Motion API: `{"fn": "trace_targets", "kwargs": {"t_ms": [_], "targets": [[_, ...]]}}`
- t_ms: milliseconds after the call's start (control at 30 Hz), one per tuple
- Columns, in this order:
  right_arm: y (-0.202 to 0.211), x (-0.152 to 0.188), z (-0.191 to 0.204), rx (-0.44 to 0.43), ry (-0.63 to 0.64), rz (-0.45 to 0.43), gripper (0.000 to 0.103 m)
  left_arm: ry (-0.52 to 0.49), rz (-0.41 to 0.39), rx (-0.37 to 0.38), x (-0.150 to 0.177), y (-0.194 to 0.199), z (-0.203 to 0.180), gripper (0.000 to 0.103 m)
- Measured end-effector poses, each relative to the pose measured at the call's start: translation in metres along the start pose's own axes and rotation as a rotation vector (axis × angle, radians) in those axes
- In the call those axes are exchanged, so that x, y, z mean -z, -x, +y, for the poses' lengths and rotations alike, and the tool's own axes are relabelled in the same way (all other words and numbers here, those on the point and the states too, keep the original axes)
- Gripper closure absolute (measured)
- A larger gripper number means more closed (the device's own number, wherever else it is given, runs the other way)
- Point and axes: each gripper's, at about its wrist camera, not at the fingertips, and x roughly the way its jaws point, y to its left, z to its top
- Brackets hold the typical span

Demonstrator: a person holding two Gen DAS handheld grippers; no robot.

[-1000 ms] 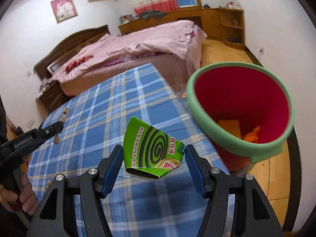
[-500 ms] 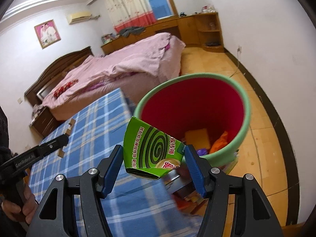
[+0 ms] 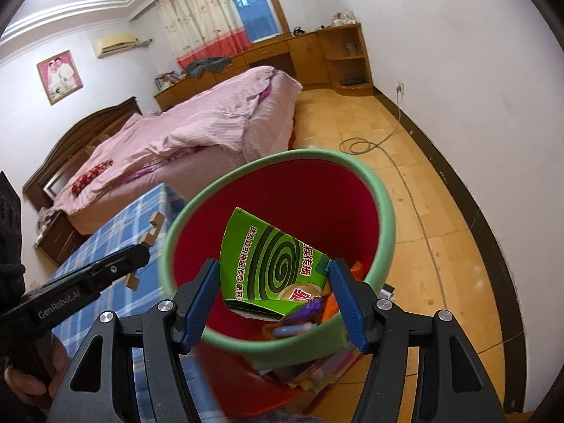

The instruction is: Collect trash

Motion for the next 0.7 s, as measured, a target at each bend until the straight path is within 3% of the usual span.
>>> {"fn": "trace_targets", "kwargs": {"t_ms": [233,333,367,533,700], "targets": [[-0.014,-0.003,-0.016,0.005,-0.018,0.009,0.037,-0.027,0.007,-0.017,0.001,-0.021,-0.008,0.092],[-0.016,-0.002,-0.018,-0.003,-0.037,0.009,0.037,-0.024,0.012,-0.030,0.001,-0.021,-0.009,0.069],[-0.017,-0.003,-0.018,-0.006,-0.040,0.012,0.037,-0.018,0.004,-0.037,0.001,-0.019,-0.008,0.066],[-0.018,-0.004,-0.015,-0.015,-0.024,0.014,0.029,0.009,-0.020,-0.064,0.002,-0.004,-0.002,0.066],[-0.003,-0.003,-0.009,-0.013,-0.007,-0.028,0.029,0.037,-0.025,-0.090,0.005,0.014,0.009,0.063]]}}
